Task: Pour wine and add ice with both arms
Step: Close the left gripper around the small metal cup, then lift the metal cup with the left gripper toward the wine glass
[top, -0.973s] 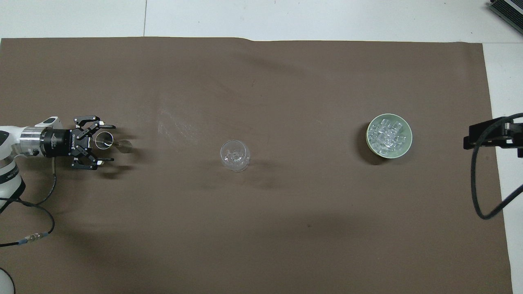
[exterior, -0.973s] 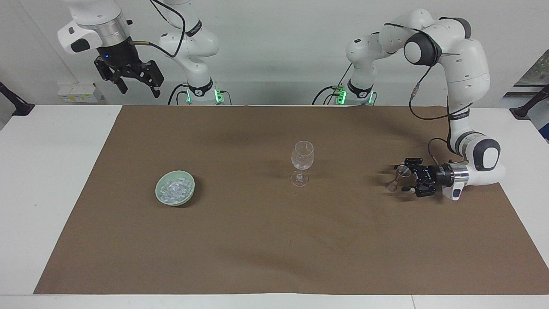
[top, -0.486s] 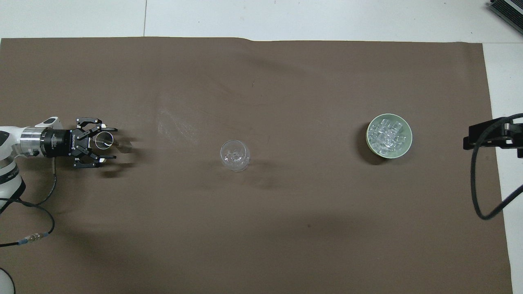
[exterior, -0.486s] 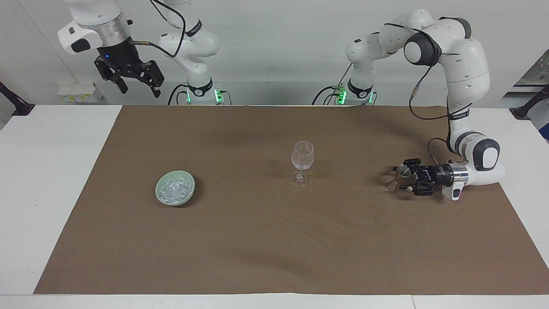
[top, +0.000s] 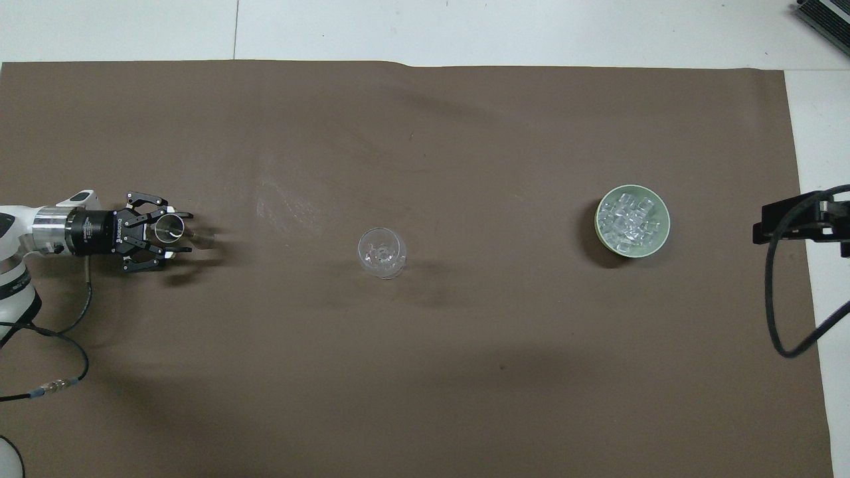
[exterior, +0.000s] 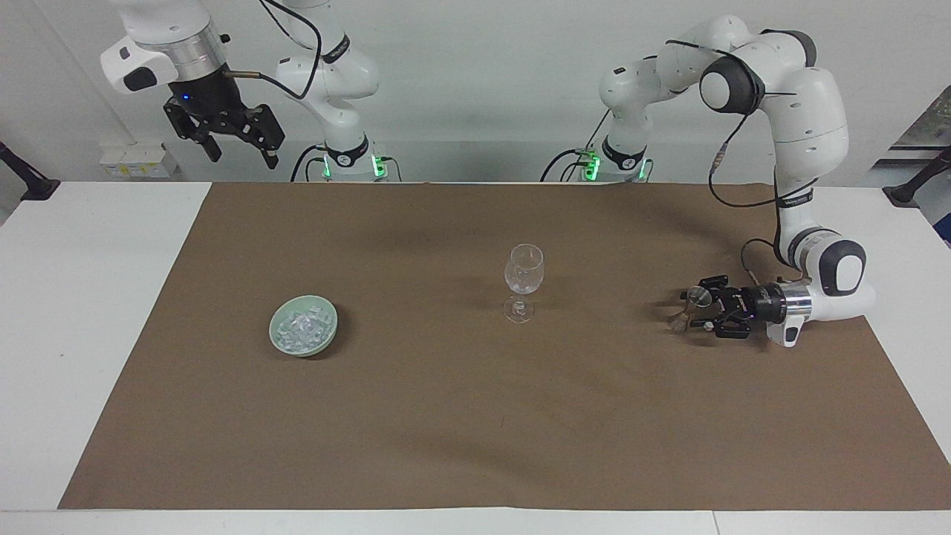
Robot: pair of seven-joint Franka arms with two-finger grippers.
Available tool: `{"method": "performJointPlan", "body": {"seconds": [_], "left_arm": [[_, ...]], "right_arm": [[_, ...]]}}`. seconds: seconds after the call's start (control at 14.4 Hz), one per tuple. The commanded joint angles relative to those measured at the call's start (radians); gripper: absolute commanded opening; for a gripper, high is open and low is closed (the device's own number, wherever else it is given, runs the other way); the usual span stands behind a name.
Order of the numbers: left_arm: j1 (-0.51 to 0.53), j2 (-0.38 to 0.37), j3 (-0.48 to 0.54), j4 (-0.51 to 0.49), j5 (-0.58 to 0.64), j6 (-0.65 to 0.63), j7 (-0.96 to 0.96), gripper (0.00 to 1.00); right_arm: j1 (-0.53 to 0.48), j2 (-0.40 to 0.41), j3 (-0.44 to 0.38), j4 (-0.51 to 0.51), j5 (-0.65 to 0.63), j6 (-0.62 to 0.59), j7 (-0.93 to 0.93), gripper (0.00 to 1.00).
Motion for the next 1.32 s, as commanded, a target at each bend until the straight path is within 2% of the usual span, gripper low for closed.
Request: {"method": "performJointPlan", "body": {"seconds": [0.0,0.14,0.28,0.42,0.63,0.9,1.25], "left_arm": [[-0.015,-0.027,0.012,-0.039,-0.011,0.020,0.013,0.57],[-0.015,-0.026,0.012,-0.039,-0.010,0.020,0.013,0.52],[-0.013,-0.026,0.012,-0.038,-0.010,0.020,0.013,0.39],[-0.010,-0.023,0.012,-0.038,-0.010,0.017,0.013,0.30],[-0.009,-0.023,0.012,-0.038,-0.010,0.015,0.012,0.23],[-0.009,-0.023,0.012,-0.038,-0.011,0.015,0.008,0.02],[-0.006,-0.021,0.010,-0.038,-0.011,0.006,0.012,0.00]], "right_arm": [[-0.016,-0.016,0.008,-0.018,0.014,-0.004,-0.033,1.00],[-0.016,-0.016,0.008,-0.018,0.014,-0.004,-0.033,1.00],[-0.016,-0.016,0.008,-0.018,0.014,-0.004,-0.033,1.00],[-0.016,-0.016,0.008,-0.018,0.014,-0.004,-0.033,1.00],[-0.016,-0.016,0.008,-0.018,0.014,-0.004,-0.033,1.00],[-0.016,-0.017,0.008,-0.020,0.016,-0.004,-0.035,1.00],[-0.015,-0.017,0.010,-0.020,0.016,-0.012,-0.035,1.00]]}}
